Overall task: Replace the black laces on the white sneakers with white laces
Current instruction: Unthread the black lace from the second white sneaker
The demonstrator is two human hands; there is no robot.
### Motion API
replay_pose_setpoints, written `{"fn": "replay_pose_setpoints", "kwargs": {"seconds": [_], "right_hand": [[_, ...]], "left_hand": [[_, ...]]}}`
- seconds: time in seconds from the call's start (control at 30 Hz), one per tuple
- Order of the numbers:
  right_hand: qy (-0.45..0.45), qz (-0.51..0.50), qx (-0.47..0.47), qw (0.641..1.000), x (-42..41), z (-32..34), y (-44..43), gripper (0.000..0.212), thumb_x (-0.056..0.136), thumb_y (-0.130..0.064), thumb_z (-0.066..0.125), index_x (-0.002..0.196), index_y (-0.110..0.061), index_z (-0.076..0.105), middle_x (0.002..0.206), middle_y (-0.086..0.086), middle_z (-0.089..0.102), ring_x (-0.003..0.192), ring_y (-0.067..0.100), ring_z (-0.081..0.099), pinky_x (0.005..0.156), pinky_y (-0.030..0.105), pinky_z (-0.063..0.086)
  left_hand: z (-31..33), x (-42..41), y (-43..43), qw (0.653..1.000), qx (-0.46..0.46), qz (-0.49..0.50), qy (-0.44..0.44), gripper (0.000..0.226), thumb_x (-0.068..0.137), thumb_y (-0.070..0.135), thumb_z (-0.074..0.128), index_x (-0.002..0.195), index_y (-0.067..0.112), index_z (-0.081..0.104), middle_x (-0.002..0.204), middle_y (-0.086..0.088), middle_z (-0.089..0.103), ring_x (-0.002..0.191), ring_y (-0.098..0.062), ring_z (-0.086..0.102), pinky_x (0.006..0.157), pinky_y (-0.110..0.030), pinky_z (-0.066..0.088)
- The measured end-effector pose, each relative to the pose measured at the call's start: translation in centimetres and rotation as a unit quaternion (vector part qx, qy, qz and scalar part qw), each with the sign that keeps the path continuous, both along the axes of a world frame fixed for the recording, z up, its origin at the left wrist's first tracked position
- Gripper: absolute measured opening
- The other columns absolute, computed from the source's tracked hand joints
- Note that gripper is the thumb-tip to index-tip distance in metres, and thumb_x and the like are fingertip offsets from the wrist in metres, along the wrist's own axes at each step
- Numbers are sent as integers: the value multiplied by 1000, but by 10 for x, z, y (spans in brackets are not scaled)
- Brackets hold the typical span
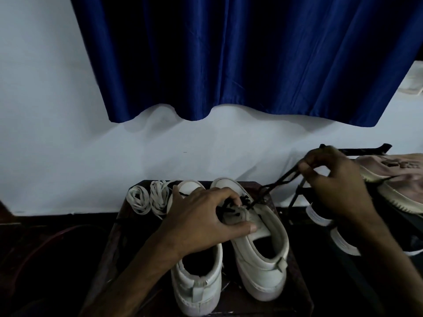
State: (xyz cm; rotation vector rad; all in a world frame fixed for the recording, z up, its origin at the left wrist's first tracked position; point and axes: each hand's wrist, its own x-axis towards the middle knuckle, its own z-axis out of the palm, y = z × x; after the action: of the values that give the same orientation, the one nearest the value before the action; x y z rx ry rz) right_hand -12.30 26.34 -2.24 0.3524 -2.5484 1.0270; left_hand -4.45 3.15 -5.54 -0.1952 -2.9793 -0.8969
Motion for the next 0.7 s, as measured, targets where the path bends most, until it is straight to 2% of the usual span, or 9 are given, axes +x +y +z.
{"fn": "replay_pose_setpoints", "kwargs": {"seconds": [0.07, 0.13, 0.2, 0.33, 0.4, 0.47, 0.57, 0.63, 0.7], "right_hand": [[-10, 38, 44, 998, -2, 1, 3, 14, 88, -9, 69, 82, -22, 68, 93, -6, 63, 81, -7, 59, 66, 4, 39], [-36, 115, 88, 989, 3, -2, -9, 12, 87, -14, 71, 95, -22, 70, 103, -8, 63, 89, -6, 58, 75, -1, 37], [-48, 200, 121, 971, 9, -3, -21, 18, 89, -20, 70, 106, -26, 71, 114, -15, 58, 102, -4, 55, 85, 1, 36], [-90, 253, 280, 922, 19, -5, -36, 19, 92, -34, 62, 110, -39, 67, 135, -23, 45, 122, 4, 41, 102, 39, 38], [-93, 232, 337, 908, 21, -13, -42, 21, 91, -35, 60, 111, -39, 65, 140, -25, 41, 127, 7, 36, 104, 44, 35], [-84, 229, 320, 915, 21, -20, -44, 16, 88, -32, 62, 101, -37, 68, 133, -26, 47, 122, 6, 41, 101, 42, 36], [-86, 224, 176, 955, 16, -19, -34, 9, 81, -22, 73, 80, -31, 75, 109, -23, 63, 100, -2, 58, 88, 30, 48], [-102, 195, 88, 971, 15, -14, -30, 15, 79, -12, 77, 71, -25, 77, 96, -17, 66, 88, -2, 62, 78, 12, 45], [-87, 153, 82, 981, 15, -16, -35, 22, 78, -10, 77, 63, -24, 72, 92, -13, 64, 82, 2, 61, 70, 9, 42]], "left_hand": [[-1, 2, 0, 1000, 15, -1, -1, 57, 64, 85, 59, 109, 50, 52, 108, 33, 58, 110, 9, 48, 108, -39, 24], [0, 3, 0, 1000, 22, -4, -10, 69, 63, 88, 56, 122, 55, 44, 115, 36, 52, 117, 9, 45, 113, -45, 25], [0, 2, 0, 1000, 9, -5, -17, 82, 65, 88, 54, 137, 58, 29, 137, 36, 40, 132, 7, 34, 118, -47, 16], [-2, 1, 3, 1000, -17, -6, -20, 91, 66, 89, 48, 145, 58, 16, 156, 36, 12, 144, 6, 15, 120, -55, 1], [-5, -1, 3, 999, -15, -10, -26, 93, 64, 92, 46, 146, 56, 20, 156, 34, 16, 144, 5, 19, 119, -58, 4], [-8, -3, 2, 1000, -6, -17, -19, 90, 63, 94, 43, 143, 56, 29, 153, 34, 26, 141, 7, 26, 119, -53, 13], [-7, -2, 2, 1000, 16, -18, -10, 75, 67, 88, 52, 134, 55, 43, 137, 36, 46, 130, 11, 39, 111, -33, 32], [-6, -1, 3, 1000, 17, -6, -10, 68, 68, 85, 55, 129, 56, 46, 132, 34, 51, 125, 12, 41, 104, -28, 31], [-6, -1, 4, 1000, 9, 1, -10, 65, 70, 84, 55, 128, 56, 46, 131, 33, 52, 124, 11, 42, 103, -29, 29]]}}
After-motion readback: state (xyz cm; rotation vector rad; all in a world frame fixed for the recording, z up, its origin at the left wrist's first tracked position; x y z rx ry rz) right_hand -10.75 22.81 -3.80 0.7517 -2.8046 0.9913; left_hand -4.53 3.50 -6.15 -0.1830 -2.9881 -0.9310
